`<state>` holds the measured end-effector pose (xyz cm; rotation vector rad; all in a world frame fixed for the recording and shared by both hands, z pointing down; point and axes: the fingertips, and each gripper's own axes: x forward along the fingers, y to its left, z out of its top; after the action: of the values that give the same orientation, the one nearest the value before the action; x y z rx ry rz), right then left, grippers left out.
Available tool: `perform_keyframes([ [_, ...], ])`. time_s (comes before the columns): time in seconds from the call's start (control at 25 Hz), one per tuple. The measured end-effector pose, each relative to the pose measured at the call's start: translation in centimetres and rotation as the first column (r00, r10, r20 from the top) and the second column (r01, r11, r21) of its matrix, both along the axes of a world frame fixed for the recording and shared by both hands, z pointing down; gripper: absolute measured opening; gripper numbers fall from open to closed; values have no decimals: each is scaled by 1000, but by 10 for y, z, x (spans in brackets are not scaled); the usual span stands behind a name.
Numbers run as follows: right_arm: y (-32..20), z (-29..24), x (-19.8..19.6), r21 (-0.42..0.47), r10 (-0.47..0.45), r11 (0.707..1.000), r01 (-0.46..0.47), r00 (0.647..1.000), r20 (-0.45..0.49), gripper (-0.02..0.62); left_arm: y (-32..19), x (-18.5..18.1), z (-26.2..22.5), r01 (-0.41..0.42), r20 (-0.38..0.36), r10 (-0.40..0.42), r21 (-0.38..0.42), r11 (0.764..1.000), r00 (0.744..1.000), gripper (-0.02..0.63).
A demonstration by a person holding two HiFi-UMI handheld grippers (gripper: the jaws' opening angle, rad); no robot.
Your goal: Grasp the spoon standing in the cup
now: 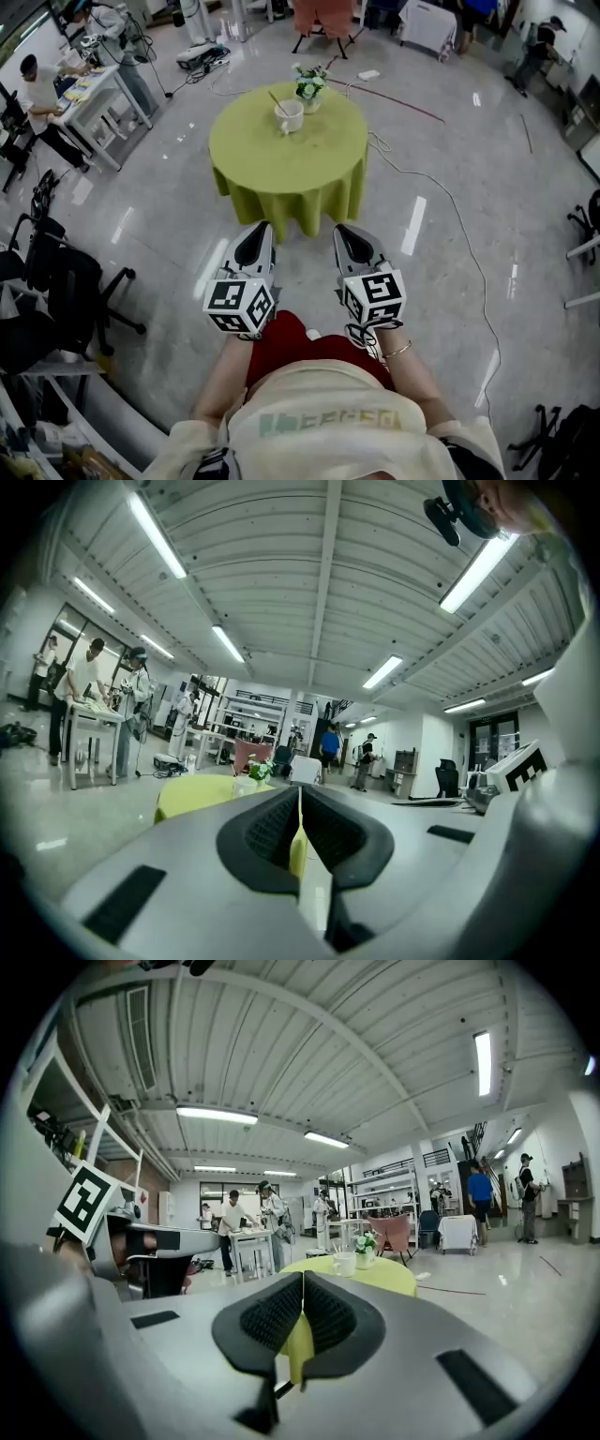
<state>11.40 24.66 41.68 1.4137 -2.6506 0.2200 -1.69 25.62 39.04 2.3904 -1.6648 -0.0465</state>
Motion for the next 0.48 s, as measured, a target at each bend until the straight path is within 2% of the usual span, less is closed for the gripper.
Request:
perform_keyframes([
  [0.48, -34, -3, 10, -12, 66, 998, -66, 998, 20, 37, -35, -12, 4, 20, -36, -21, -11, 1000, 999, 31],
])
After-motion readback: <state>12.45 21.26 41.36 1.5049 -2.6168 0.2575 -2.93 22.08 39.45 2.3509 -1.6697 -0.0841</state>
